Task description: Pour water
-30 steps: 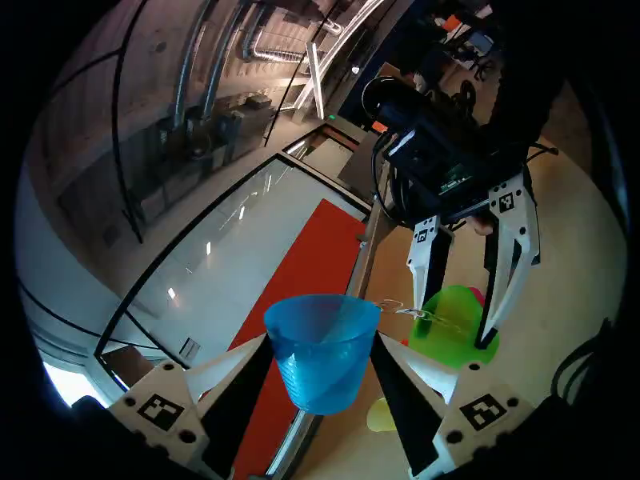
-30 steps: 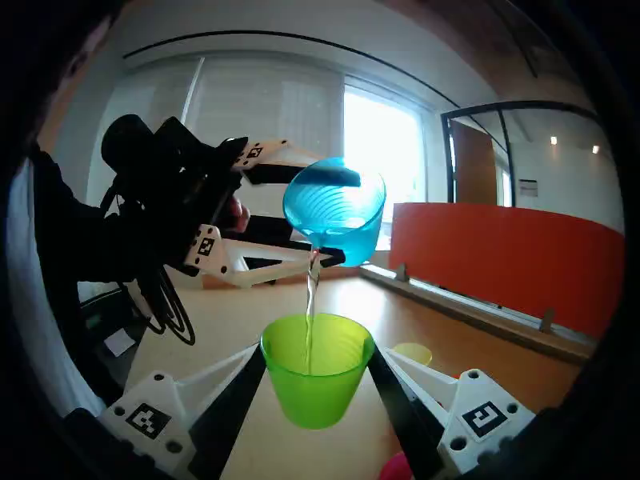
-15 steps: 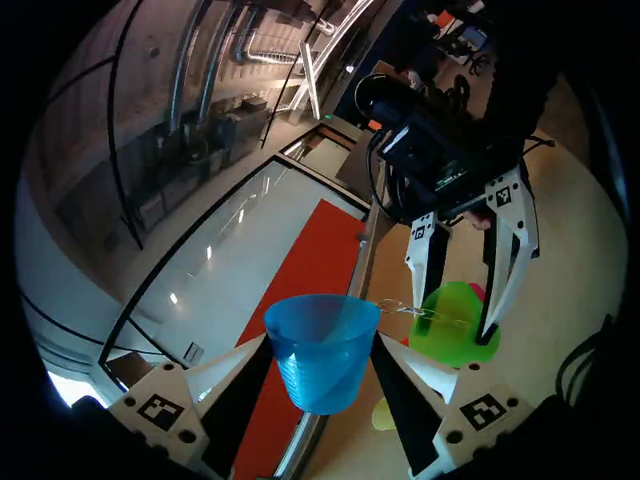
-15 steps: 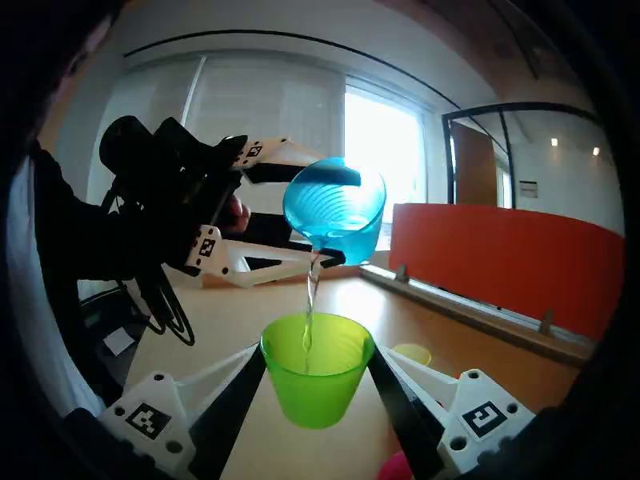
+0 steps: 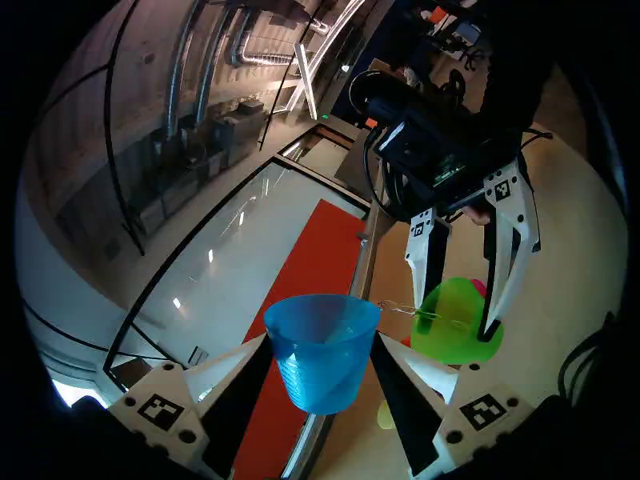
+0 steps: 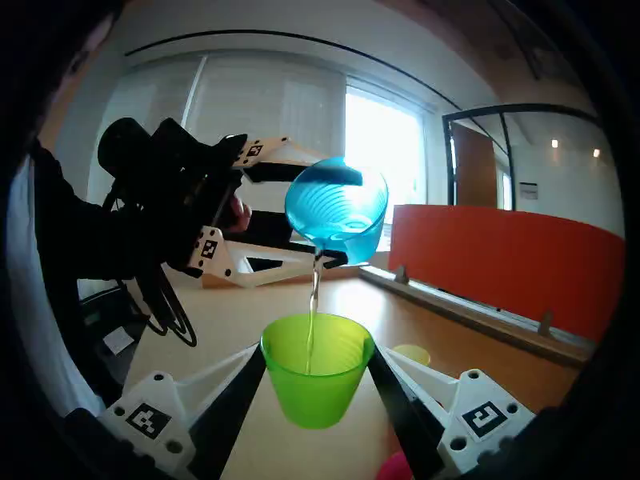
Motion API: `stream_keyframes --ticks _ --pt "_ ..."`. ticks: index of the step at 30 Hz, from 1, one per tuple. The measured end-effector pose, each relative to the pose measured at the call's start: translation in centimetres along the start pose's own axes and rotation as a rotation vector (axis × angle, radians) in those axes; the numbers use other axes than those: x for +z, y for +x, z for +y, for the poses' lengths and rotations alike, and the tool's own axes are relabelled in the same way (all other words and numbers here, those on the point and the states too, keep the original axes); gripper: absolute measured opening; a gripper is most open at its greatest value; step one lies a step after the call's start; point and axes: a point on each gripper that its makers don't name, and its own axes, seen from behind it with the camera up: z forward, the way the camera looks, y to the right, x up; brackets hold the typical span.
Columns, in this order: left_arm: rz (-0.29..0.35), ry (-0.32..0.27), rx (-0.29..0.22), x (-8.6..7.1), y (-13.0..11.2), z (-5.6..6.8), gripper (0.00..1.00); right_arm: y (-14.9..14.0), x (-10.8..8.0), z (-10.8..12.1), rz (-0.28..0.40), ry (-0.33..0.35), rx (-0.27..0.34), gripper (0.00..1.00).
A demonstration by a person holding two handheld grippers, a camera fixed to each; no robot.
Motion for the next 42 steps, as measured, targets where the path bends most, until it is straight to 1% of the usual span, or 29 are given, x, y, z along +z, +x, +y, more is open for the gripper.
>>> stream_keyframes --ticks 8,18,29,35,42 --pt "0.001 -0.006 0.022 0.08 0.15 0.09 0.83 -0.08 -0.1 0.13 0.0 -0.002 -0.002 0.91" --pt "-0.003 0.002 0.035 0.05 0.12 -0.51 0.83 -0.14 -0.11 0.16 -0.001 -0.002 -0.005 0.91" --pt "-0.003 -0.003 0.046 0.01 0.33 -0.23 0.83 0.22 -0.13 0.12 0.003 -0.002 -0.01 0.91" --pt "-0.006 0.003 0.062 -0.08 0.29 -0.38 0.83 0.26 -0.18 0.05 0.004 -0.003 -0.014 0.91" --pt "-0.005 0.0 0.068 -0.08 0.36 -0.05 0.83 0.27 -0.19 0.11 0.005 -0.004 -0.016 0.91"
